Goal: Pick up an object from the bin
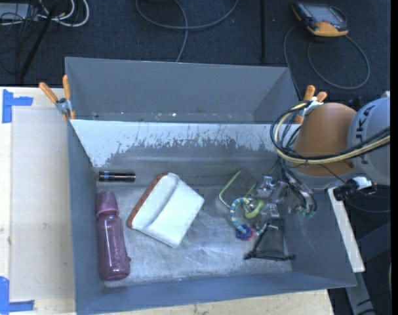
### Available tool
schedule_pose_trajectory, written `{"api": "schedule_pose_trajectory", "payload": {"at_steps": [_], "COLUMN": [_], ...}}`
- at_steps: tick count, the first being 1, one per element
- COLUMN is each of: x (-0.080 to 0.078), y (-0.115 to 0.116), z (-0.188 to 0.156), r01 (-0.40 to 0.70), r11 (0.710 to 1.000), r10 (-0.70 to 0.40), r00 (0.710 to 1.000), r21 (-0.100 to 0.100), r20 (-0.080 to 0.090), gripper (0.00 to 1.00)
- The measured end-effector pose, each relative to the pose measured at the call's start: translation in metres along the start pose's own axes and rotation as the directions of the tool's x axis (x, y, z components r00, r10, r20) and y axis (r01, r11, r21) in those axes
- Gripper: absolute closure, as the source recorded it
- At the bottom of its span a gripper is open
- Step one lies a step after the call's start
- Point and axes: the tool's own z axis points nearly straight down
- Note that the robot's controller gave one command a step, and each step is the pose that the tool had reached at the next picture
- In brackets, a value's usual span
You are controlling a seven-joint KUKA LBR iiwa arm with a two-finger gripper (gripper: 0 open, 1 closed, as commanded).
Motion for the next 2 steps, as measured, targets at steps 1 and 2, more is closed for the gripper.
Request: {"api": "schedule_pose_trajectory", "payload": {"at_steps": [1,2], "x": [0.001,0.000], "y": [-0.001,-0.001], "z": [-0.015,-0.025], "r01": [0.000,0.000], "r11": [1.000,1.000], "r10": [0.000,0.000], "r00": [1.000,1.000], "r21": [0.003,0.005], "r20": [-0.002,0.000], "gripper": [1.00,1.00]}}
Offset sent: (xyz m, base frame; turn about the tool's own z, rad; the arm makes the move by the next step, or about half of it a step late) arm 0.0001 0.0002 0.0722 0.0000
